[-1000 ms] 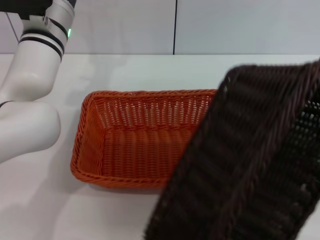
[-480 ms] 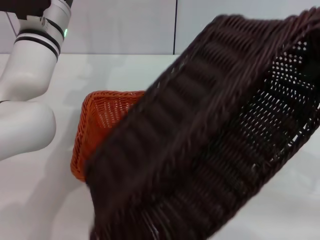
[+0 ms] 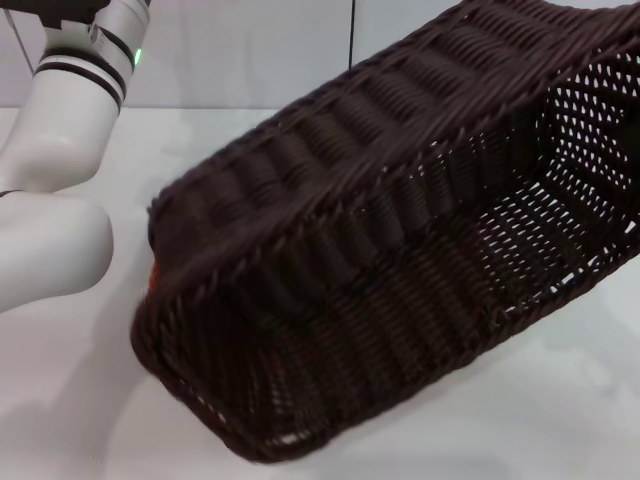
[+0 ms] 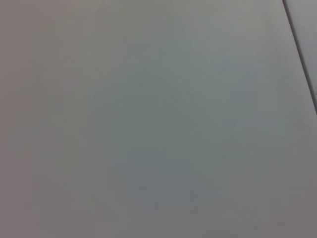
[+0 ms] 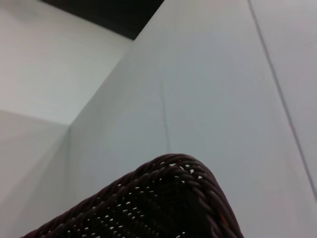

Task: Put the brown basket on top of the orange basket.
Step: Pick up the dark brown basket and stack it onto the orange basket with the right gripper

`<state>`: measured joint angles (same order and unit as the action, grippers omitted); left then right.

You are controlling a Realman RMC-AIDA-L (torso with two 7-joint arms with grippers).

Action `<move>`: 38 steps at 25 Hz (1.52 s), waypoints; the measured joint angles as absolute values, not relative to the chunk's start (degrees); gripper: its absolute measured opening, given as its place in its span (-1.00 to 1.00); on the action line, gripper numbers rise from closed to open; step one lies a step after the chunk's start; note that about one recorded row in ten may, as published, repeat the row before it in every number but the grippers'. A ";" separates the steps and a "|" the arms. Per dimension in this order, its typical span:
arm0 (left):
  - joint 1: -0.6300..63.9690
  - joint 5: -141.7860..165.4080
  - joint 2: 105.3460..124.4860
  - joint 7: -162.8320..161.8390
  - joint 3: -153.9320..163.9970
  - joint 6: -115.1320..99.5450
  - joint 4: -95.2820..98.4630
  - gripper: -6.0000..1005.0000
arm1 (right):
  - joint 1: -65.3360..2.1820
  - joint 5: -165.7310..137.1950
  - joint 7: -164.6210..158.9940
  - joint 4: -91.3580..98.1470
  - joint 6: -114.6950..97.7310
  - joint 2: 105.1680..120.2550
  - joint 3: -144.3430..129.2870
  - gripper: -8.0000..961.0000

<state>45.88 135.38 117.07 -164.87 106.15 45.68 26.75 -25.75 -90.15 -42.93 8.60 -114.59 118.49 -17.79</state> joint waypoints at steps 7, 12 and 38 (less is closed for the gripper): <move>46.48 135.45 117.19 -164.45 106.24 45.35 26.79 0.72 | -25.05 -89.56 -39.59 2.05 -114.27 118.80 -17.84 -0.57; 47.13 135.65 117.22 -164.42 106.59 44.50 26.81 0.72 | -24.75 -89.43 -36.22 -3.06 -113.73 119.01 -17.83 -0.57; 49.32 141.20 117.62 -163.34 103.62 42.34 26.78 0.72 | -21.49 -89.36 -29.49 -17.84 -108.04 119.82 -14.43 -0.54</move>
